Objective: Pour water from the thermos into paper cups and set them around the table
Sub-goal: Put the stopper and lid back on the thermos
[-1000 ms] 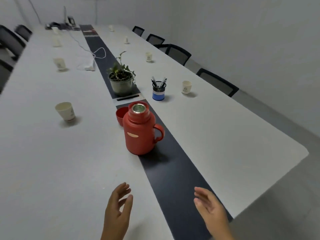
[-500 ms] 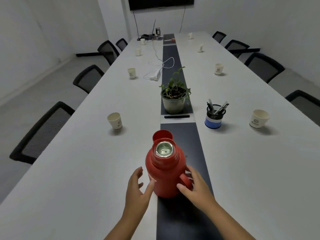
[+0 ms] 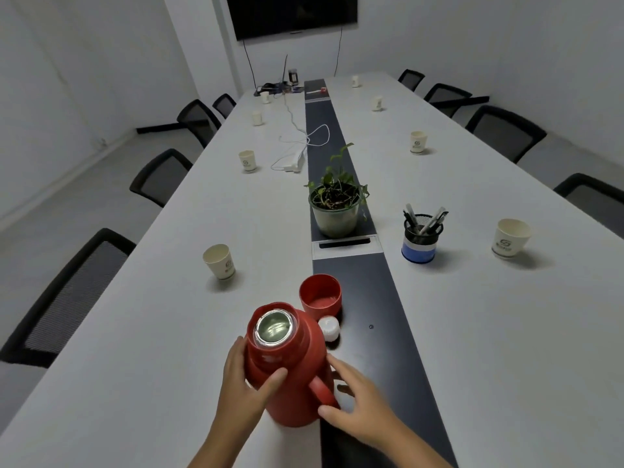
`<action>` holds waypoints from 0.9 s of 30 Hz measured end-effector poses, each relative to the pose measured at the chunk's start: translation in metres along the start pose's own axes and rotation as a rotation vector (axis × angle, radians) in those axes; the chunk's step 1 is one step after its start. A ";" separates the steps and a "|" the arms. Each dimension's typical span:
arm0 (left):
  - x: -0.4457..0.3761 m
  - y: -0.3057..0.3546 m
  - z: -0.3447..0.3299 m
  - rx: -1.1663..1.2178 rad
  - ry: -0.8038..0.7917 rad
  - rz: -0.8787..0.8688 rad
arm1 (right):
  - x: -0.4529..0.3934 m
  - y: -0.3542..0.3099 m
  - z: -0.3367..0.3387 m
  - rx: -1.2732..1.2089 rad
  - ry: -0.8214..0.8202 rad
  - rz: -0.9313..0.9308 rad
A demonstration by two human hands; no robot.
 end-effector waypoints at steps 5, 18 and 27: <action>-0.005 -0.001 0.021 0.002 0.063 -0.011 | -0.007 0.003 -0.021 -0.132 -0.074 -0.024; -0.017 -0.015 0.027 -0.088 0.153 0.005 | -0.106 0.073 0.025 0.303 0.399 -0.377; -0.021 -0.019 0.028 -0.072 0.131 0.006 | -0.091 0.070 0.025 -0.036 0.415 -0.348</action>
Point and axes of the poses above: each hand's wrist, its own x-axis away from the middle knuckle, its own z-axis out of the back of the hand, y = z × x, the point moved 8 cm from there along -x, towards the middle knuckle
